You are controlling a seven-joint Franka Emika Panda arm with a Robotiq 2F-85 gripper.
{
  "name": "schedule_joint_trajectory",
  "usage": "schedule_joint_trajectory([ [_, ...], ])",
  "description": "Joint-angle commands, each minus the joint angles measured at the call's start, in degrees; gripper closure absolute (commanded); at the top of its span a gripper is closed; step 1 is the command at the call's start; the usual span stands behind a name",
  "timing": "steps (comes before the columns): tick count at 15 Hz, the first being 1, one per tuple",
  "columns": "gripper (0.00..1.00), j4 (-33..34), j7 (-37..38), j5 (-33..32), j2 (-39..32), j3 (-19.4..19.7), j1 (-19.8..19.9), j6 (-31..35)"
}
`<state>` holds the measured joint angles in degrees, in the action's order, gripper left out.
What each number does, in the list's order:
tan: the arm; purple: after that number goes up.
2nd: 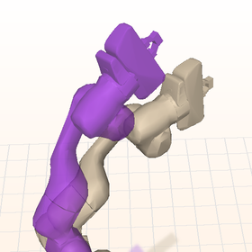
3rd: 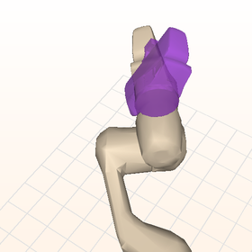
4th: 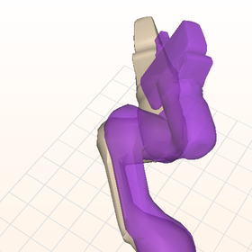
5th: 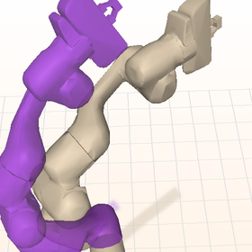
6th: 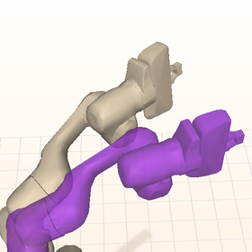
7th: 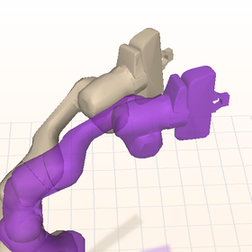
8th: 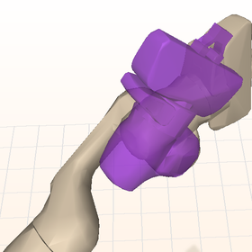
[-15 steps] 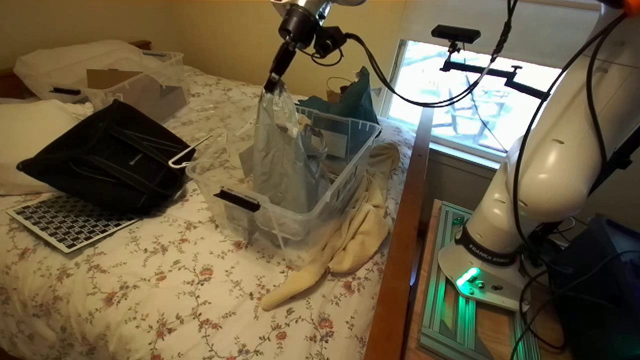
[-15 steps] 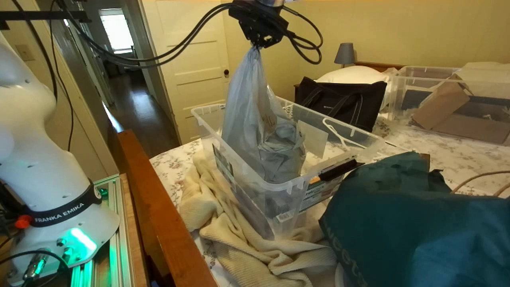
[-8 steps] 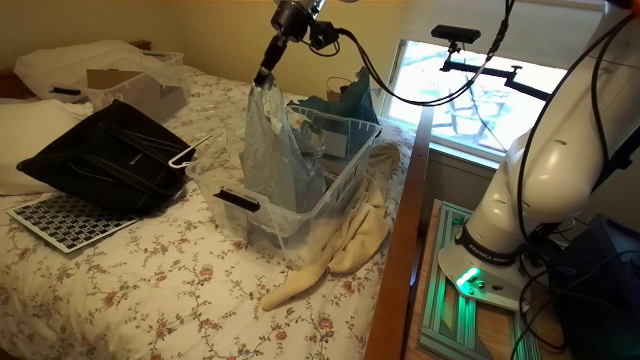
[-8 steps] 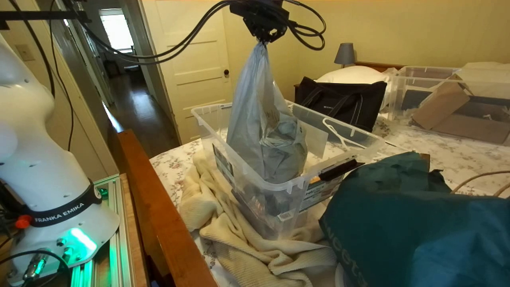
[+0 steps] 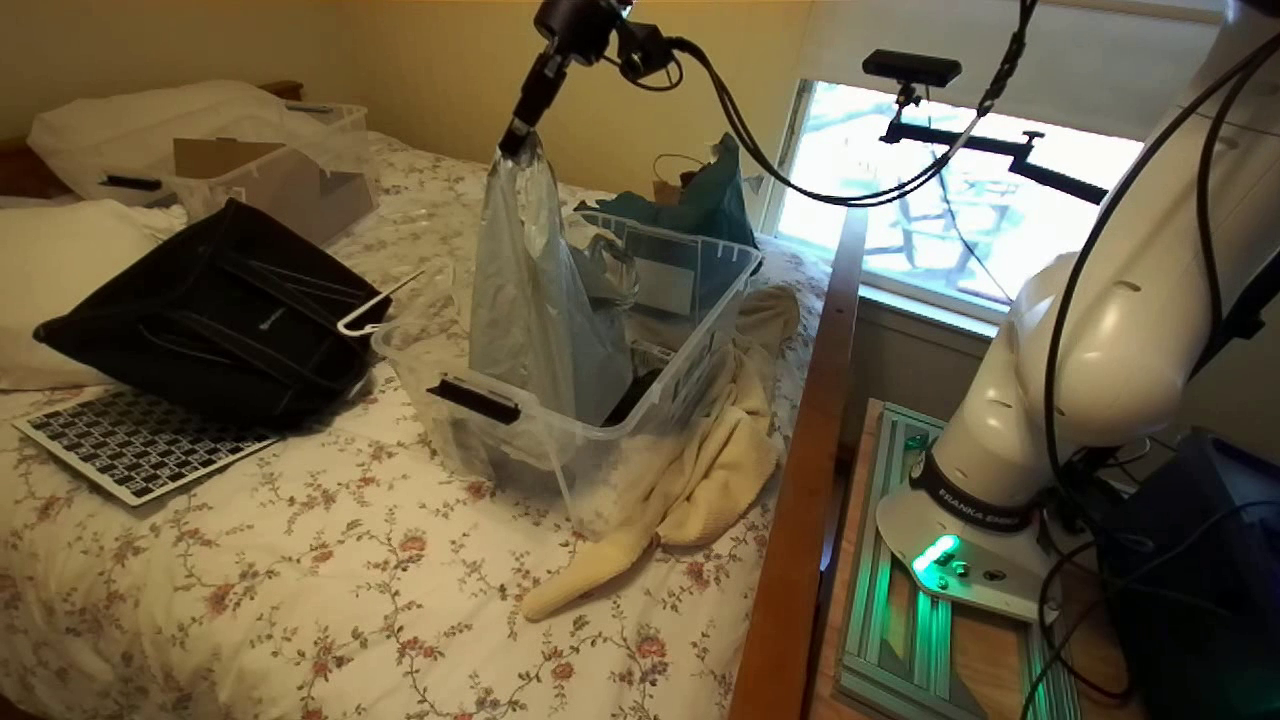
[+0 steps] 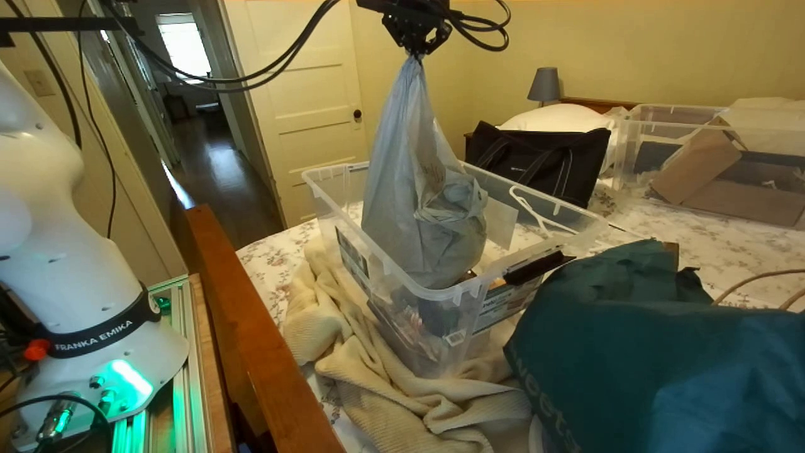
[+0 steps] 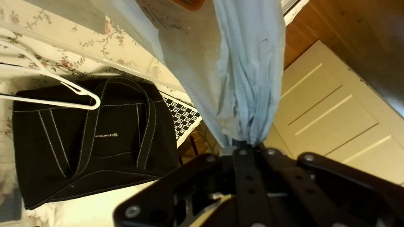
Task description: Remove the plastic bag from the storage box
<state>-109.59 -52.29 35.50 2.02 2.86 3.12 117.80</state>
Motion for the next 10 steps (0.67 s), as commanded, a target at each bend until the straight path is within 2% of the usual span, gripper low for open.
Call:
schedule_joint_trajectory([
  [1,0.97,0.1,0.1,-0.1,0.0,0.3,-0.3,-0.1],
  [6,0.99,-0.4,0.5,-0.7,0.7,0.4,-0.1,0.9],
  [10,0.99,1.0,1.2,-3.7,1.5,0.3,-0.2,3.7],
])
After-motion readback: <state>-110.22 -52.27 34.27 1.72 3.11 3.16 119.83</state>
